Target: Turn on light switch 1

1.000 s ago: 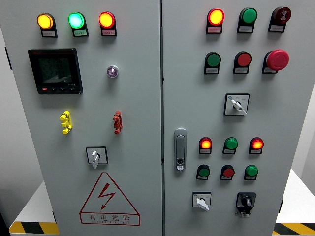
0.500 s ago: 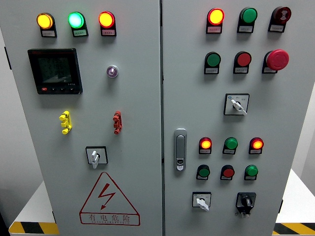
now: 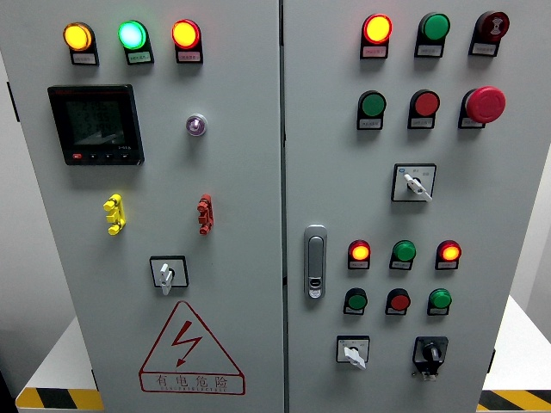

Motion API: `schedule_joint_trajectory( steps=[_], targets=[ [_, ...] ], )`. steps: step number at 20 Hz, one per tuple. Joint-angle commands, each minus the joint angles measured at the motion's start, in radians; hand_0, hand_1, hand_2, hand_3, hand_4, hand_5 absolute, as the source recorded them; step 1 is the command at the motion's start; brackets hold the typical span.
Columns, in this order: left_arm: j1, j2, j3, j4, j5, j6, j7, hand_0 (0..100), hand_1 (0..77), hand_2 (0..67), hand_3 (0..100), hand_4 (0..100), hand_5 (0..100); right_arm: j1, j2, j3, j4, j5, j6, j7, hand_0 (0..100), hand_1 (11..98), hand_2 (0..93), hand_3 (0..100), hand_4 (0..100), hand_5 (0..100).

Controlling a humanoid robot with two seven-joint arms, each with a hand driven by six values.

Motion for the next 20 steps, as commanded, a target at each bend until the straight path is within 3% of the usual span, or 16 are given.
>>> schedule_joint_trajectory(
  steps=[1, 10, 17, 20],
  targets=[
    [0.005, -0.004, 0.042, -0.096, -0.02, 0.002, 0.026, 0, 19.9, 19.7, 35, 57, 42, 0.0, -0.0014, 0.0, 0.0, 0.0, 0.0, 0.0, 0, 20.1, 0.0, 20, 19, 10],
    [0.003, -0.007, 0.079, -0.334, -0.109, 0.002, 0.081, 0, 24.1, 25.2, 57, 76, 48, 0.0, 0.0001, 0.0, 0.0, 0.0, 0.0, 0.0, 0, 19.5, 0.0, 20, 19, 10],
    [-0.012, -0.007, 0.052, -0.512, -0.126, 0.0, 0.128, 0, 31.7, 28.2, 74, 93, 66, 0.0, 0.0001, 0.0, 0.0, 0.0, -0.001, 0.0, 0, 19.8, 0.0, 20, 19, 10],
    [-0.052, -0.009, 0.054, -0.552, -0.127, 0.0, 0.144, 0, 34.2, 29.8, 76, 95, 69, 0.0, -0.0014, 0.0, 0.0, 0.0, -0.001, 0.0, 0, 19.8, 0.0, 20, 19, 10]
  ],
)
